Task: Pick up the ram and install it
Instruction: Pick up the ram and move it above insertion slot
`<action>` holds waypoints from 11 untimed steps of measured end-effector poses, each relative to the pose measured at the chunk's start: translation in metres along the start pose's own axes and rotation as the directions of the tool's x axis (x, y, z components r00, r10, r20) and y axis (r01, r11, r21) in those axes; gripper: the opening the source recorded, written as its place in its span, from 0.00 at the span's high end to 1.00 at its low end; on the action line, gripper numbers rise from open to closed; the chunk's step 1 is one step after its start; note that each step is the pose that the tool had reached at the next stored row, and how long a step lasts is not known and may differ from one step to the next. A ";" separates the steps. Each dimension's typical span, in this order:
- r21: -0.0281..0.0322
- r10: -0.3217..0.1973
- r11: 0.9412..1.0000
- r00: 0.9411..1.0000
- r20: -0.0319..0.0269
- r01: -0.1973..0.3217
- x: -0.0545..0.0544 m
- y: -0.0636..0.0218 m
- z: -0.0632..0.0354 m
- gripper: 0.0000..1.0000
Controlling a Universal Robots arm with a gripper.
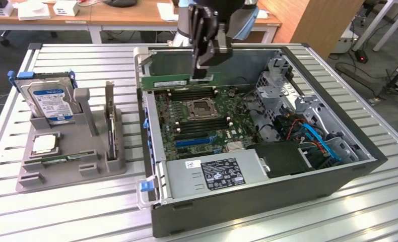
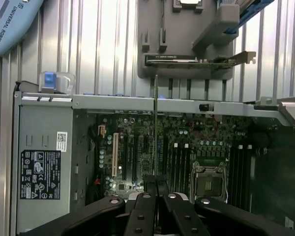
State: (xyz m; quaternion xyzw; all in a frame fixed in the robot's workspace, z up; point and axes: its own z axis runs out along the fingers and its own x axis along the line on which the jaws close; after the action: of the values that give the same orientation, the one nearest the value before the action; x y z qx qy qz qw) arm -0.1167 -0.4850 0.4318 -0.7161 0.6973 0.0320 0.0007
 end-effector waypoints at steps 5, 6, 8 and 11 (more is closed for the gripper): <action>0.000 0.000 1.000 1.000 0.000 0.000 0.000 -0.0184 -0.0008 0.89; 0.000 0.000 1.000 1.000 0.000 0.000 0.001 -0.0220 -0.0010 0.89; -0.001 0.000 1.000 1.000 0.000 0.000 0.001 -0.0292 -0.0013 0.89; -0.001 0.000 1.000 1.000 0.000 0.000 0.001 -0.0398 -0.0018 0.89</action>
State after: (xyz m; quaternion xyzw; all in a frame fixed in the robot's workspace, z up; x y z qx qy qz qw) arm -0.0768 -0.4850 0.4318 -0.7161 0.6972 0.0322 0.0004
